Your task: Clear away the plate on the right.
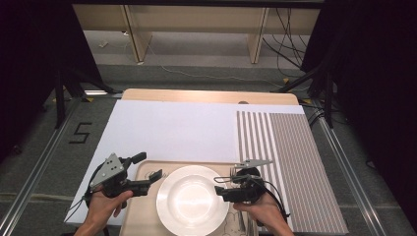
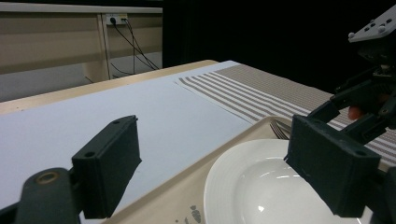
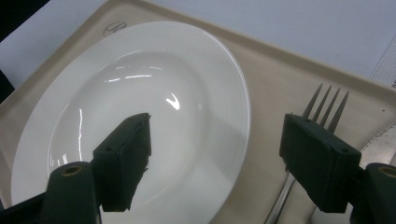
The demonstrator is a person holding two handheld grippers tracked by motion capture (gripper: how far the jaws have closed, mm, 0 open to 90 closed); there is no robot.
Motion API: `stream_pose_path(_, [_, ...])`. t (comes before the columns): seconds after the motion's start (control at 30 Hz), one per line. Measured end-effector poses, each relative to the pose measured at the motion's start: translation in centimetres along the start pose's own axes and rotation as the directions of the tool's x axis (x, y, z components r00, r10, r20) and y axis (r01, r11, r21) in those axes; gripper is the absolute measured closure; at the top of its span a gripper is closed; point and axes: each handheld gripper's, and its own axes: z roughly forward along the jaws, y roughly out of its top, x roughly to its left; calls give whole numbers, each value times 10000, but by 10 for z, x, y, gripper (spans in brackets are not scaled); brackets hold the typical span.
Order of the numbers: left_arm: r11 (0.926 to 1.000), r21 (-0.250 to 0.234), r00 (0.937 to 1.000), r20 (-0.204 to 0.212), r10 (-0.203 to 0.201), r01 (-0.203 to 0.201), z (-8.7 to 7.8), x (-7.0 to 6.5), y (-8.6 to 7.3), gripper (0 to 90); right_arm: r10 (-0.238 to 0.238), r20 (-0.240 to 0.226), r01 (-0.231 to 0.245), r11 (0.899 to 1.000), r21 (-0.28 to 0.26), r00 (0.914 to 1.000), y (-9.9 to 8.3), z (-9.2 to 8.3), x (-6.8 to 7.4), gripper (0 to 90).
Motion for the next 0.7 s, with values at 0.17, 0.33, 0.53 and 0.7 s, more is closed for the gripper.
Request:
stream_pose_path(0.17, [10000, 25, 10000, -4, -43, 43, 0, 0, 0, 166, -118, 189, 119, 9999, -71, 9998, 1, -2, 0, 206])
stream_pose_path(0.33, [10000, 67, 10000, 23, -15, 15, 0, 0, 0, 166, -256, 435, 272, 9990, -363, 9987, 2, -7, 1, 180])
stream_pose_path(0.53, [10000, 63, 10000, 30, -24, 24, 0, 0, 0, 166, -285, 631, 350, 9939, -1042, 9976, 3, -16, 0, 177])
stream_pose_path(0.7, [10000, 37, 10000, 55, -32, 32, 0, -1, 0, 166, -442, 898, 578, 9861, -1558, 9950, 2, -20, -5, 173])
